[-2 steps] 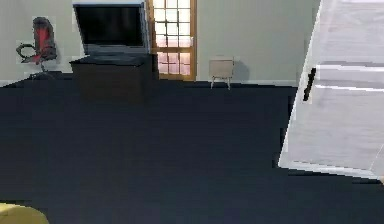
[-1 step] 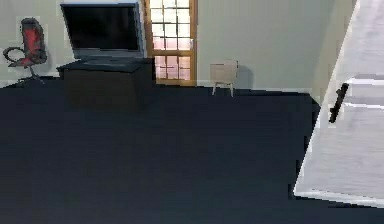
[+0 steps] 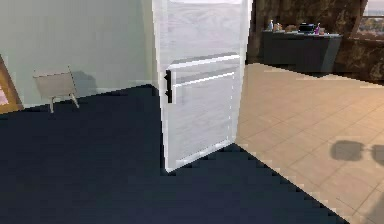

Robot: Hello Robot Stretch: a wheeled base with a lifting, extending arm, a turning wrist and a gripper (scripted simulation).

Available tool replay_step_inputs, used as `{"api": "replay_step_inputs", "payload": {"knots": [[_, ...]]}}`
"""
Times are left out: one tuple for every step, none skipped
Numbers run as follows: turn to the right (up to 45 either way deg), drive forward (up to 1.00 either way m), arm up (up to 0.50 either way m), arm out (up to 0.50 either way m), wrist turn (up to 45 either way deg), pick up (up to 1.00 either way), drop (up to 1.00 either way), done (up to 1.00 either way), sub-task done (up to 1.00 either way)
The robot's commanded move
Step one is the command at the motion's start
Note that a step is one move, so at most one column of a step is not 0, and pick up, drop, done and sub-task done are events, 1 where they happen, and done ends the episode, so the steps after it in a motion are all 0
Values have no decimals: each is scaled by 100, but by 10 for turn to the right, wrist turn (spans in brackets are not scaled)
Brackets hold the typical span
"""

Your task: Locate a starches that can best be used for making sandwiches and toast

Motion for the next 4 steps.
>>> {"api": "replay_step_inputs", "payload": {"knots": [[270, 0, 0, 0, 0, 0, 0, 0, 0], [0, 10, 0, 0, 0, 0, 0, 0, 0], [-90, 0, 0, 0, 0, 0, 0, 0, 0], [0, 45, 0, 0, 0, 0, 0, 0, 0]]}}
